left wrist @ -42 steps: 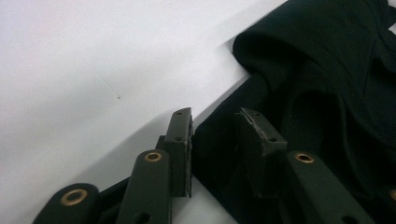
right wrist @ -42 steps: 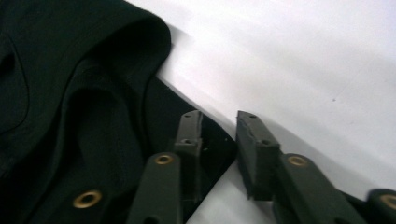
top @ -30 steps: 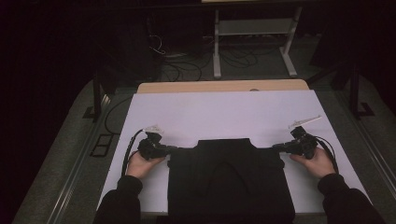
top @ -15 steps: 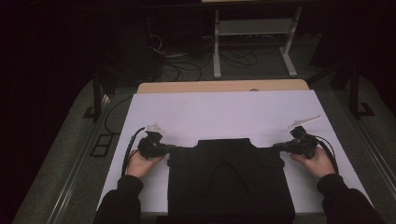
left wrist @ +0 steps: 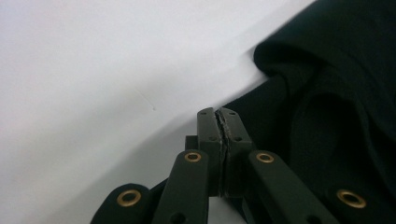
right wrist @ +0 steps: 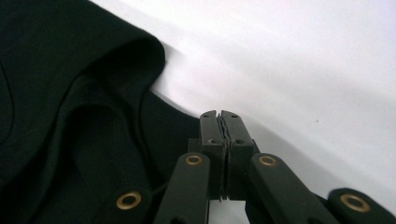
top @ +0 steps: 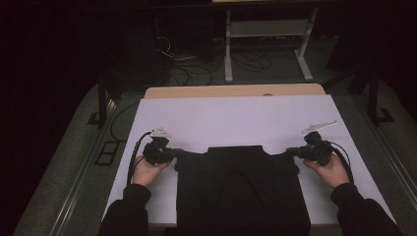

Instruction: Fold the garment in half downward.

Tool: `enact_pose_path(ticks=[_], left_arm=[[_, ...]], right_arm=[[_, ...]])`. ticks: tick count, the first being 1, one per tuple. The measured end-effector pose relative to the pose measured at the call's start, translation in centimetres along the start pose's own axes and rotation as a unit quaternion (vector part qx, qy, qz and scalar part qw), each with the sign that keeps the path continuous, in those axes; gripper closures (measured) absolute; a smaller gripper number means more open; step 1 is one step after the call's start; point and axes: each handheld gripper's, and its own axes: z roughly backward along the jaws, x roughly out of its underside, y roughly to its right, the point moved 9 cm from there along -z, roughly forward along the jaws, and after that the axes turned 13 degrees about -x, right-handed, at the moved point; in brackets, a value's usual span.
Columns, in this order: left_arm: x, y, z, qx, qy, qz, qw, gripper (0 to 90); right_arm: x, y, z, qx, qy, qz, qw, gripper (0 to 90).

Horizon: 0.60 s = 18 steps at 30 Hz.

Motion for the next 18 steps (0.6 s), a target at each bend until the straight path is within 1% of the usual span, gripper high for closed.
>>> enact_pose_path(ticks=[1, 3, 6, 11, 14, 16, 18], left_arm=[[-0.1, 0.0, 0.0, -0.001, 0.001, -0.001, 1.0000, 87.3], [0.0, 0.0, 0.0, -0.002, -0.004, -0.010, 0.9999, 87.3], [-0.1, -0.2, -0.1, -0.005, -0.005, -0.014, 0.9999, 87.4], [-0.8, -0.3, 0.3, -0.011, 0.003, -0.015, 0.9998, 87.4], [-0.9, -0.4, 0.4, -0.014, 0.003, -0.017, 0.9998, 87.4], [-1.1, -0.5, 0.4, -0.015, 0.003, -0.017, 0.9997, 87.4], [-1.3, -0.6, 0.6, -0.017, 0.005, -0.019, 0.9997, 87.4]], right_arm=[[-0.1, 0.0, 0.1, 0.000, 0.002, 0.000, 1.0000, 87.5], [-0.2, -0.1, 0.1, -0.001, 0.005, -0.003, 1.0000, 87.5], [-0.3, -0.1, 0.1, 0.001, 0.008, 0.000, 1.0000, 87.5], [-0.7, -0.3, 0.2, -0.001, 0.018, -0.003, 0.9998, 87.5], [-0.8, -0.3, 0.3, 0.001, 0.017, 0.000, 0.9999, 87.5], [-1.1, -0.4, 0.4, 0.000, 0.022, 0.000, 0.9998, 87.5], [-1.3, -0.5, 0.4, 0.002, 0.022, 0.005, 0.9997, 87.5]])
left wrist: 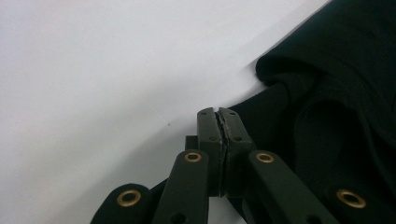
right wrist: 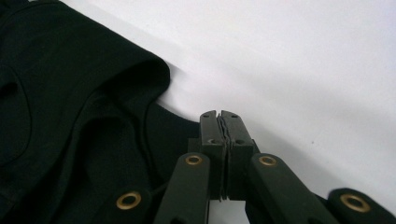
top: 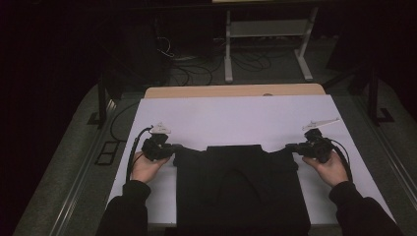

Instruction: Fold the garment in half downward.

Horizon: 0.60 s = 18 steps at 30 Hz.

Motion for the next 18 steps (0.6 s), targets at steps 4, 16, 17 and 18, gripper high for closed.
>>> enact_pose_path(ticks=[4, 16, 17, 18], left_arm=[[-0.4, -0.3, 0.2, -0.004, 0.003, -0.003, 1.0000, 87.4], [-1.2, -1.3, 0.1, -0.017, 0.001, -0.003, 0.9999, 87.5], [-1.3, -1.4, 0.0, -0.018, -0.001, -0.003, 0.9998, 87.5], [-1.4, -1.5, 0.0, -0.019, -0.001, -0.002, 0.9998, 87.5]], right_arm=[[-0.3, 0.0, 0.0, 0.001, 0.003, -0.001, 1.0000, 87.5], [-1.5, 0.3, 0.0, 0.005, 0.015, 0.001, 0.9999, 87.5], [-1.6, 0.3, 0.0, 0.005, 0.015, 0.000, 0.9999, 87.5], [-1.7, 0.4, 0.0, 0.004, 0.015, 0.000, 0.9999, 87.5]])
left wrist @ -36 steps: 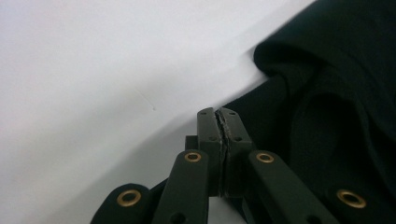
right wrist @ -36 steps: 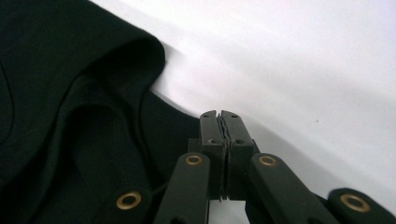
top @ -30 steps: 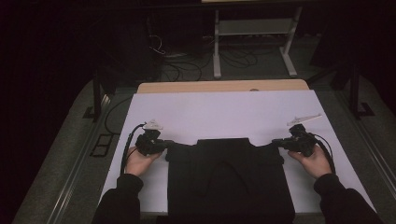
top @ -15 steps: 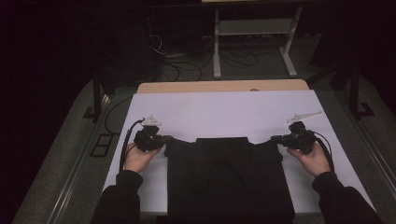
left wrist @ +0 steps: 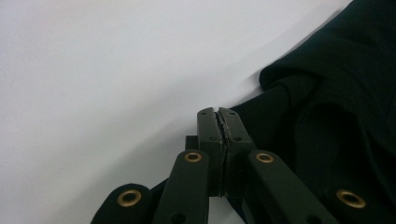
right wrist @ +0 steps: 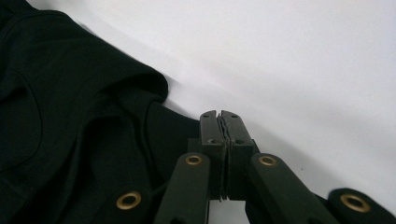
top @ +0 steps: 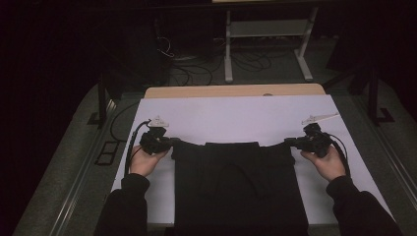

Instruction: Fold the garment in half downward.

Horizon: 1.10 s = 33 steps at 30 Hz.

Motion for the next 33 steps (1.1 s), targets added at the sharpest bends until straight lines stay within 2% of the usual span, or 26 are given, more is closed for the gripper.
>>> enact_pose_path(ticks=[4, 9, 16, 23, 28, 33], left_arm=[[-0.6, -0.3, 0.1, 0.000, 0.002, 0.002, 1.0000, 87.5], [-1.3, -0.7, 0.2, -0.004, -0.001, -0.007, 1.0000, 87.5], [-2.1, -1.2, -0.2, -0.010, 0.002, -0.001, 1.0000, 87.5], [-3.2, -1.7, -0.6, -0.014, -0.001, -0.012, 0.9998, 87.4], [-4.1, -2.0, -0.9, -0.017, 0.005, -0.007, 0.9998, 87.4], [-4.7, -2.5, -0.9, -0.025, 0.008, -0.007, 0.9996, 87.4]], right_arm=[[-0.3, 0.3, 0.0, 0.003, 0.003, -0.003, 1.0000, 87.5], [-0.7, 0.6, -0.1, 0.008, 0.007, -0.004, 0.9999, 87.5], [-1.7, 1.2, 0.2, 0.015, 0.016, -0.006, 0.9997, 87.5], [-2.1, 2.0, -0.2, 0.019, 0.019, -0.013, 0.9996, 87.5], [-2.6, 2.6, -0.3, 0.022, 0.022, -0.020, 0.9993, 87.5], [-3.5, 3.1, 0.0, 0.009, 0.043, -0.032, 0.9985, 87.5]])
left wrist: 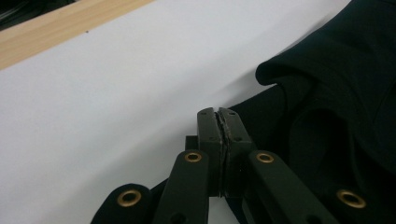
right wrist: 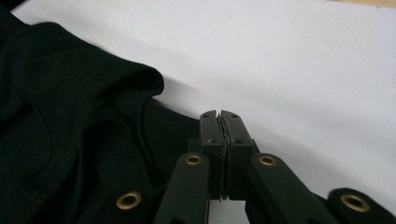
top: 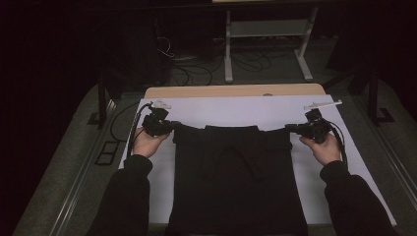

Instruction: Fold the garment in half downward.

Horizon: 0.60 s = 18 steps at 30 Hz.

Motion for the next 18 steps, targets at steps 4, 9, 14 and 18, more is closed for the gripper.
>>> enact_pose_path(ticks=[4, 9, 14, 18], left_arm=[[-0.5, -0.6, 0.1, -0.003, 0.009, 0.012, 0.9999, 87.4], [-0.9, -0.9, -0.5, -0.008, 0.006, 0.011, 0.9999, 87.4], [-1.4, -1.1, -0.7, -0.013, 0.006, 0.010, 0.9998, 87.3], [-1.9, -1.3, -0.6, -0.017, 0.011, 0.012, 0.9997, 87.3]], right_arm=[[-0.9, 0.4, 0.1, 0.009, 0.004, 0.000, 1.0000, 87.5], [-1.8, 0.6, 0.1, 0.016, 0.003, 0.005, 0.9999, 87.5], [-2.7, 1.0, 0.1, 0.024, -0.001, 0.008, 0.9997, 87.5], [-3.3, 1.1, -0.1, 0.033, -0.008, 0.016, 0.9993, 87.5]])
